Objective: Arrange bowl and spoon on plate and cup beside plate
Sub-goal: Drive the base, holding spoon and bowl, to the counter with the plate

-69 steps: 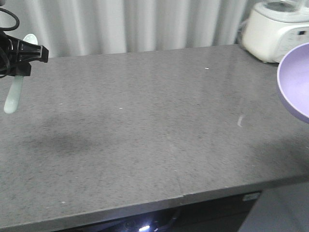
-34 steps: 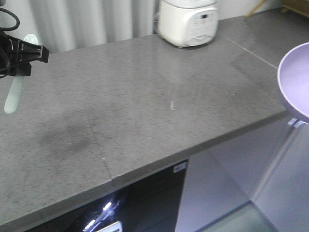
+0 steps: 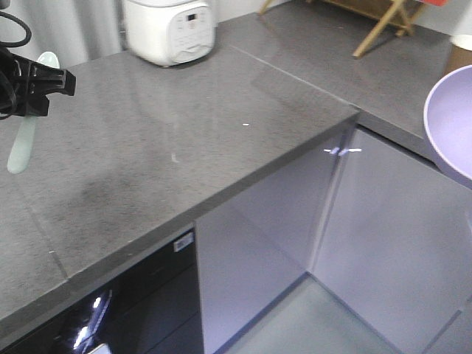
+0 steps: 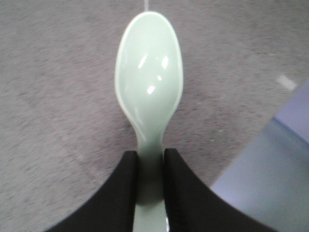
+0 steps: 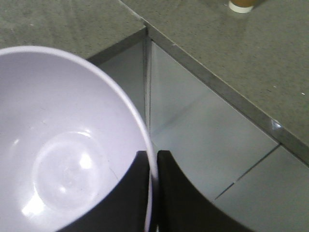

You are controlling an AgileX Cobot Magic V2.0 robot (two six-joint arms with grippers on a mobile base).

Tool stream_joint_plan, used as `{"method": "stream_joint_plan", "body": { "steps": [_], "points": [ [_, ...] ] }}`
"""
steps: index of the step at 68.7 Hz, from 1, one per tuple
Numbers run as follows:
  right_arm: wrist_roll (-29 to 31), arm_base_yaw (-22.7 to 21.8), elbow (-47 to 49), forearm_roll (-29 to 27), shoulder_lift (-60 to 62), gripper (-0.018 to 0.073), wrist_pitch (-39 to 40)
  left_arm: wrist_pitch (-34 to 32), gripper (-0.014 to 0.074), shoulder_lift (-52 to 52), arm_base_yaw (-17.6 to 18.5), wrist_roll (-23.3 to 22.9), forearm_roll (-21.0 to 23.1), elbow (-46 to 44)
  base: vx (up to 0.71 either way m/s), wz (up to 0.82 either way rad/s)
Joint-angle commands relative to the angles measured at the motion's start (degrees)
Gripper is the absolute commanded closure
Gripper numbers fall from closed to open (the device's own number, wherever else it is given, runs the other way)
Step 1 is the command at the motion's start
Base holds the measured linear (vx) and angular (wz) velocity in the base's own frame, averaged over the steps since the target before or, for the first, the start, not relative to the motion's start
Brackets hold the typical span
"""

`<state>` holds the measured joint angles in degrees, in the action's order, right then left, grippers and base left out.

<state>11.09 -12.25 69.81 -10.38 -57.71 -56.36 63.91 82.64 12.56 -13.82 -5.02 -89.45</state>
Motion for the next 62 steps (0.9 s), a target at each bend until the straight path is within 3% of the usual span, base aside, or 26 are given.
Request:
{"method": "stream_joint_plan", "body": {
  "steps": [1,62],
  "points": [
    [0.5,0.0,1.8,-0.4,0.7,0.0566,3.5,-2.8,0.0603,-2.0,0.2,-0.5,-0.1,-1.5,-0.04,-0.50],
    [0.5,0.0,1.8,-0.4,0.7,0.0566,3.5,-2.8,0.0603,-2.0,0.2,-0.5,-0.1,-1.5,0.03,-0.44]
  ]
}}
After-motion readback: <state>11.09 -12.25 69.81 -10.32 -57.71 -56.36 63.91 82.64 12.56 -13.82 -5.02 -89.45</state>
